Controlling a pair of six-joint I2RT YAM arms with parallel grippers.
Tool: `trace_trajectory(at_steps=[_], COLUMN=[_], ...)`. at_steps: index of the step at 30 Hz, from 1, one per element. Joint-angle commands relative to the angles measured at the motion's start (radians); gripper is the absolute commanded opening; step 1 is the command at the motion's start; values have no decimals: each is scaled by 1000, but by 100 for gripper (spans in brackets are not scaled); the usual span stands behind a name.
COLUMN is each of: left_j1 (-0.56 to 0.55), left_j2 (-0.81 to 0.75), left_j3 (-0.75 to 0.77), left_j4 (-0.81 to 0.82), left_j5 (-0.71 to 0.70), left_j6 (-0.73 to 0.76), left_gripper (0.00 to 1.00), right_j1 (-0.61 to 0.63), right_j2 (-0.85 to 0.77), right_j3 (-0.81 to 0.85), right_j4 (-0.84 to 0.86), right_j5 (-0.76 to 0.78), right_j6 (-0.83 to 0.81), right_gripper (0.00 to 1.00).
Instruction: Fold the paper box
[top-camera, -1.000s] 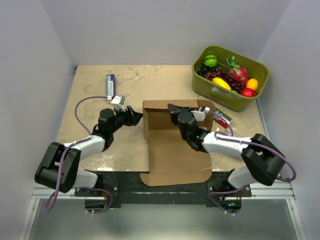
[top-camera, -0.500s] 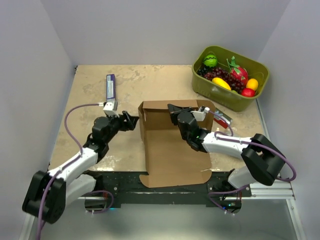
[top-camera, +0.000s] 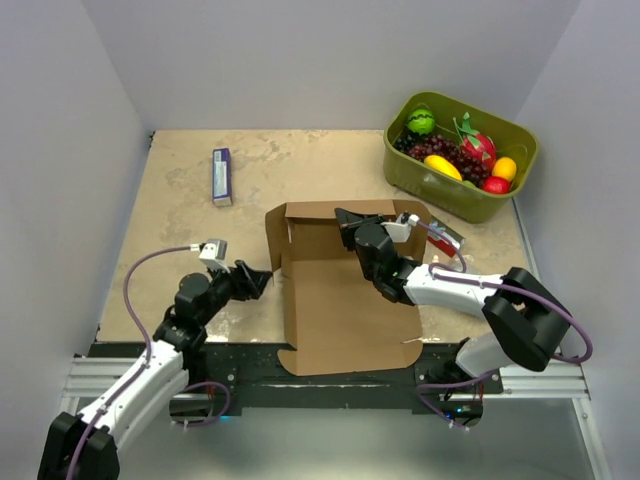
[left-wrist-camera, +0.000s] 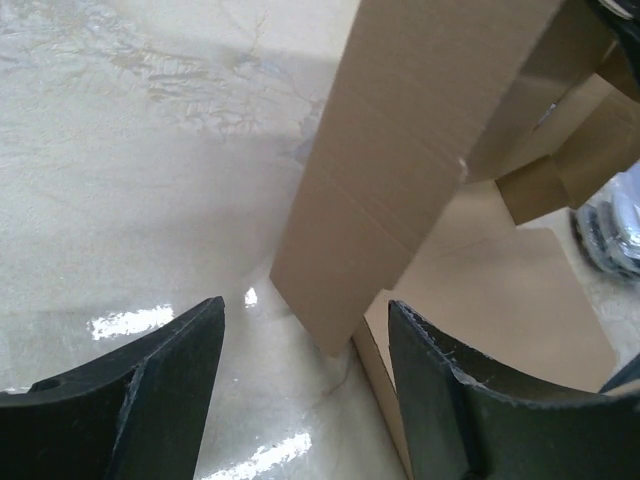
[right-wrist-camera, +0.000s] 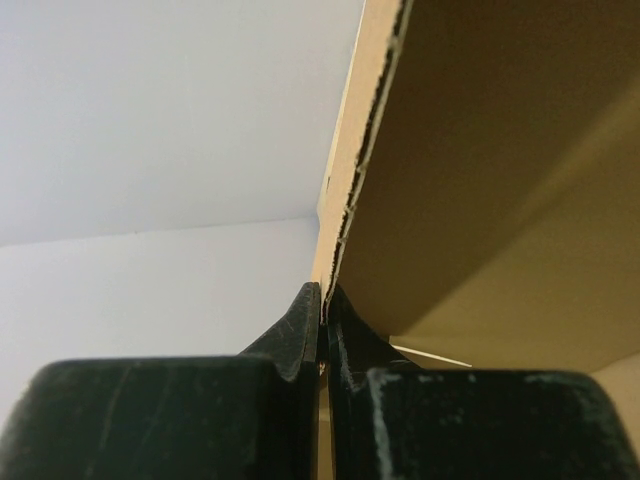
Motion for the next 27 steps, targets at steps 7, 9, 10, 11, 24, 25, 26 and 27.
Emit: trace_trajectory(at_steps=[7,9,10,11,24,25,26,27], left_j1=[-20,-24,-27,-29,-126,-130,-130,-133], left_j2=[42,66,72,85,220,224,233,238], left_j3=[-32,-34,-34,-34,-37,-34,-35,-34], left_j4=[51,62,68,72,186,184,184,186], left_j5=[136,128,126,126,68,59,45,40], left_j6=[-29,-29,-26,-29,-34,-32,-29,-27], left_gripper=[75,75,75,75,74,70,68,66], right_j1=[10,10,10,10,8,10,8,8], right_j2=[4,2,2,1,7,8,8,7], right_j3=[-29,-31,-31,-31,-31,-31,-29,-29], right_j4=[-94,-96,-94,-96,-94,-94,-94,-94], right_j5=[34,36,34,34,31,30,30,28], right_j6=[-38,-38,-38,-39,-38,-36,-38,-38], right_gripper=[0,0,0,0,0,0,0,0])
